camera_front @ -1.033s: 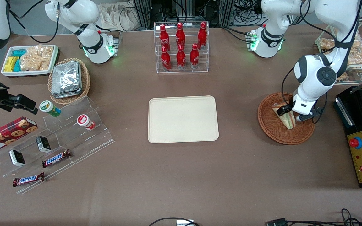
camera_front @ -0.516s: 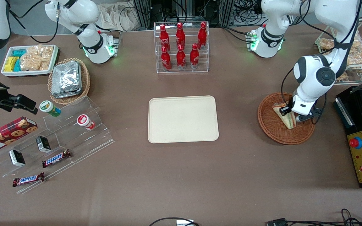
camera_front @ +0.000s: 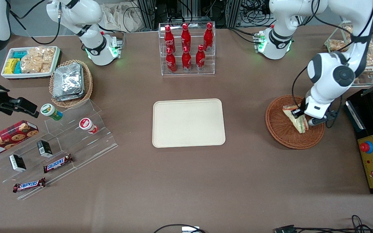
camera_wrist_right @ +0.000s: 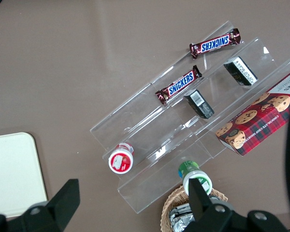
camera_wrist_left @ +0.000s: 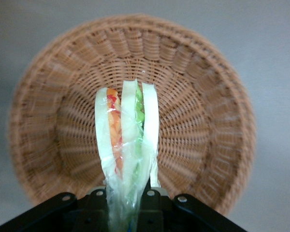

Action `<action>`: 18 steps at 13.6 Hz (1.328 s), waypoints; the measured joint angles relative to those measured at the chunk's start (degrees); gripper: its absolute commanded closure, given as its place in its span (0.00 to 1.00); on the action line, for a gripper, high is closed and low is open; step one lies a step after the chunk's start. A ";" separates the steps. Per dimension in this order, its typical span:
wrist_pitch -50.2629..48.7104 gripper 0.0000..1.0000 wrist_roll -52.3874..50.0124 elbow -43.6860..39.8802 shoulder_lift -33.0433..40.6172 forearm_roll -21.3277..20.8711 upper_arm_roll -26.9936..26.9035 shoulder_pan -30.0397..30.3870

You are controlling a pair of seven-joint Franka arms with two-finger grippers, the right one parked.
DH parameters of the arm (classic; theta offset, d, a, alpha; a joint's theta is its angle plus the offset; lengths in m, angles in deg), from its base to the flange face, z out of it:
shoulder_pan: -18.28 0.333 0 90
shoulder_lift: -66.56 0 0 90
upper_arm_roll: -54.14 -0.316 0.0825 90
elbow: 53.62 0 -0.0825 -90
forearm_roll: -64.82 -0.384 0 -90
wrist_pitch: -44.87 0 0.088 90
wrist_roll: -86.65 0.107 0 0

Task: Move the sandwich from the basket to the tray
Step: 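Lift the sandwich out of the basket and carry it toward the tray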

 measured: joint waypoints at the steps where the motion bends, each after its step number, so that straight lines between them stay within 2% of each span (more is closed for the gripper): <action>1: -7.46 0.92 0.01 -3.82 2.15 0.00 0.32 0.00; 4: -29.88 0.92 0.01 -20.10 5.01 -0.01 1.79 -0.26; 7: -42.15 0.90 0.01 -32.63 4.11 0.00 3.93 -0.81; 11: -46.12 0.89 0.01 -39.22 1.08 0.14 10.18 -1.15; 14: -46.27 0.86 -1.14 -43.46 -2.73 0.33 20.26 -1.49; 18: -46.35 0.85 -14.50 -51.46 -10.84 0.18 33.37 -1.95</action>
